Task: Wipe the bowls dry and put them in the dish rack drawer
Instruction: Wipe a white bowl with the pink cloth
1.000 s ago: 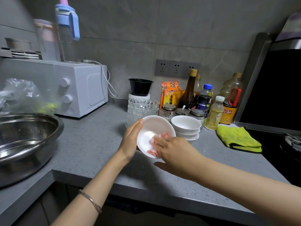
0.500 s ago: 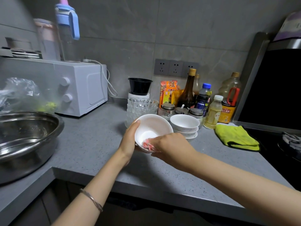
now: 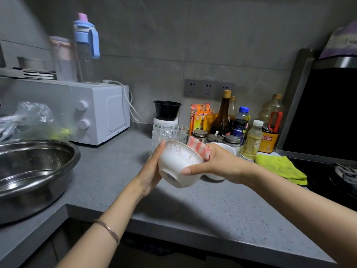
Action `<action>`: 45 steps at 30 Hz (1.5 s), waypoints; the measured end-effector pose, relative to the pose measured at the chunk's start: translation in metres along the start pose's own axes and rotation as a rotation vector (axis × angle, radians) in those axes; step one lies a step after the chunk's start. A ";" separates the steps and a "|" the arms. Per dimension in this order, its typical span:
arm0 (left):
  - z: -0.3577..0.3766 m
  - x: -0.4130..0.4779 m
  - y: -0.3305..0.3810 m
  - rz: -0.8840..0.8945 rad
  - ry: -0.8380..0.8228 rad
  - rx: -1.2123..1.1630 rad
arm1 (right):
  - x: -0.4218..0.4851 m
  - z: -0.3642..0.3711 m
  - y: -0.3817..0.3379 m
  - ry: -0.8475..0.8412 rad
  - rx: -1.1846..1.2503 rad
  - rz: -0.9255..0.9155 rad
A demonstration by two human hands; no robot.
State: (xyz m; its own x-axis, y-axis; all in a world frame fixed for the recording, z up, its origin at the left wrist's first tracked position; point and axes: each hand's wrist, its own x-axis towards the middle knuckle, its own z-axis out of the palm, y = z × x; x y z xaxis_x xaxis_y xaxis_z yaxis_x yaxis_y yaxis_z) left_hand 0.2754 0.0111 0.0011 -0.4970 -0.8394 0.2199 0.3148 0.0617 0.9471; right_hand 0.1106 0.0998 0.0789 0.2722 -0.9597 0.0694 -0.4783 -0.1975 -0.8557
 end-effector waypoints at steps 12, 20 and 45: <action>0.015 0.016 0.006 -0.150 0.165 -0.206 | 0.002 -0.018 0.012 0.354 0.275 0.118; 0.035 0.023 -0.004 -0.285 0.380 -0.279 | 0.003 0.013 0.027 0.444 -0.547 -0.529; 0.025 0.021 -0.012 -0.288 0.595 -0.280 | -0.011 0.022 0.057 0.511 -1.064 -0.774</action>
State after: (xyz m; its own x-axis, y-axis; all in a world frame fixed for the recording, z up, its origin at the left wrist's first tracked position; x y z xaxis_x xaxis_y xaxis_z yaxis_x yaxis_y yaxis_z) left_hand 0.2411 0.0061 0.0003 -0.0920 -0.9585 -0.2699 0.4724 -0.2806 0.8355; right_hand 0.0991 0.1034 0.0177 0.5345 -0.4606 0.7087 -0.8043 -0.5348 0.2590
